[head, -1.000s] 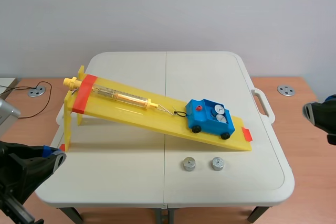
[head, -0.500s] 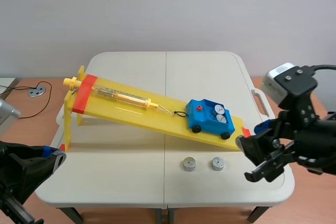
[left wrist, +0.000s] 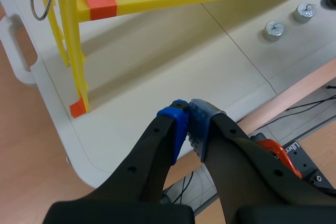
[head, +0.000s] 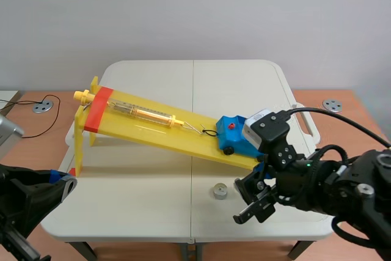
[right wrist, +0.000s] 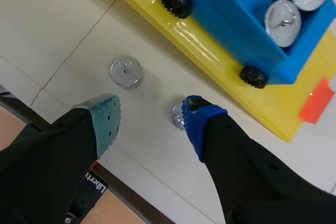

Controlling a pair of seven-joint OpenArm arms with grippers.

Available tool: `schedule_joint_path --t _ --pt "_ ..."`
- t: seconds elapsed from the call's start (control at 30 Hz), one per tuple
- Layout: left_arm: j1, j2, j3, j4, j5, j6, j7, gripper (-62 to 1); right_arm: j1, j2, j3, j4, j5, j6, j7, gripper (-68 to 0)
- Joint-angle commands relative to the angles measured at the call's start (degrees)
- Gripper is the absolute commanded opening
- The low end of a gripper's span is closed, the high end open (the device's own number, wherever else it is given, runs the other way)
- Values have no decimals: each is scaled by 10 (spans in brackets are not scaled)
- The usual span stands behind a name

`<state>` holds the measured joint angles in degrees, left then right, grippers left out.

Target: Place the four metal weights on the blue cart on the ramp.

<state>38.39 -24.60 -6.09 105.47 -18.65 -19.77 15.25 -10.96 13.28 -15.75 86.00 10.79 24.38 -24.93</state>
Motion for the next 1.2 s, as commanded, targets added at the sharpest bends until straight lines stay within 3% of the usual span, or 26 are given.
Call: schedule_joint_path --t 0.0,0.7,0.87,1.17 --pt "-5 9 -10 40 -28 -14 -49 -569 47 -4 13 35 9 -24 83 -395" --pt "-5 9 -10 40 -28 -14 -49 -569 122 -70 -69 -112 -45 -54 139 -398" --pt "-5 9 -10 40 -28 -14 -49 -569 126 -73 -77 -130 -47 -59 140 -436" --pt "-5 9 -10 40 -28 -14 -49 -569 126 -70 -78 -151 -47 -83 114 -603"
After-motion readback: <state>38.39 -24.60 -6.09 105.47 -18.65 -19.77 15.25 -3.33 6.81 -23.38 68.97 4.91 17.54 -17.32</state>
